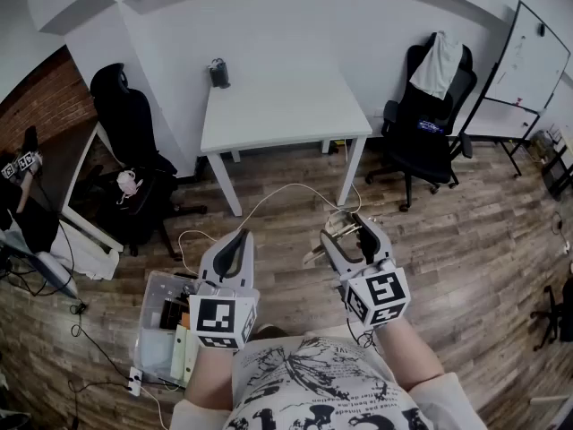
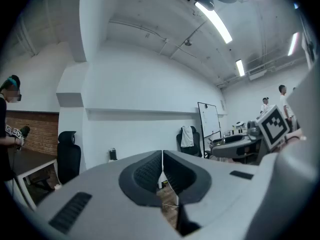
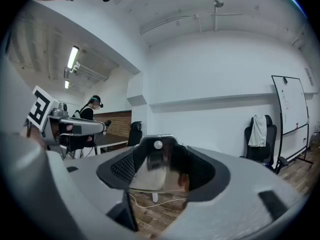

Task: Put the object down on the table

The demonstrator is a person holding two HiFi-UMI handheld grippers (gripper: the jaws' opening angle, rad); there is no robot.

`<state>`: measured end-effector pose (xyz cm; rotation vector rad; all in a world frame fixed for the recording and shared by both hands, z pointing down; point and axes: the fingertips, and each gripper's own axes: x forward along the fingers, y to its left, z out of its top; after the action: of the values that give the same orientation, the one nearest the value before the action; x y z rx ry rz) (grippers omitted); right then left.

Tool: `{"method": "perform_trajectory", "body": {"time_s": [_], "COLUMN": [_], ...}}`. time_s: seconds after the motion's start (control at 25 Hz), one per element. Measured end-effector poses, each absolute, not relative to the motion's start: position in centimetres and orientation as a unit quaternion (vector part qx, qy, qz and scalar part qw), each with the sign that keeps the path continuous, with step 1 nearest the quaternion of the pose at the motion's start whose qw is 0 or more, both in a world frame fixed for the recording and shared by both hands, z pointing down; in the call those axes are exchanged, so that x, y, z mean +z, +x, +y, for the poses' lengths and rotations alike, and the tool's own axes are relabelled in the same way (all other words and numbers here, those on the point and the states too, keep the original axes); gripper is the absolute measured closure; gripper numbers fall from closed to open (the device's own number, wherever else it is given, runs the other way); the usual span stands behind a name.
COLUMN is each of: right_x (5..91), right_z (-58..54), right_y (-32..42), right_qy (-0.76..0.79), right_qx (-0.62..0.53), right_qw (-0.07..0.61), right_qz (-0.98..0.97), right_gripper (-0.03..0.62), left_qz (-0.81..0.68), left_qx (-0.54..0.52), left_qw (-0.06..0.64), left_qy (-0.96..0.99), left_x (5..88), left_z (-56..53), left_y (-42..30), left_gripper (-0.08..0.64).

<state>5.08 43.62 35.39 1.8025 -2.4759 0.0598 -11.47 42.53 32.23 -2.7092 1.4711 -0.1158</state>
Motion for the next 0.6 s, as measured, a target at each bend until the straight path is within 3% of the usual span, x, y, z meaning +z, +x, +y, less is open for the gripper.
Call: {"method": "perform_trajectory", "body": {"time_s": [0.6], "right_x": [36.9], "right_z": [41.7], "right_y": [7.5], "right_qy": [0.599], "right_qx": [0.044], "right_qw": [0.032], "right_qz": [-0.799], "right_gripper": [0.311], "left_qz": [0.468], "left_qx": [-0.036], "left_qw": [0.018], "left_qy": [-0.883], "left_x": [33.4], "left_z": [40.4], "left_y": [-9.6], "left_gripper": [0.548]}}
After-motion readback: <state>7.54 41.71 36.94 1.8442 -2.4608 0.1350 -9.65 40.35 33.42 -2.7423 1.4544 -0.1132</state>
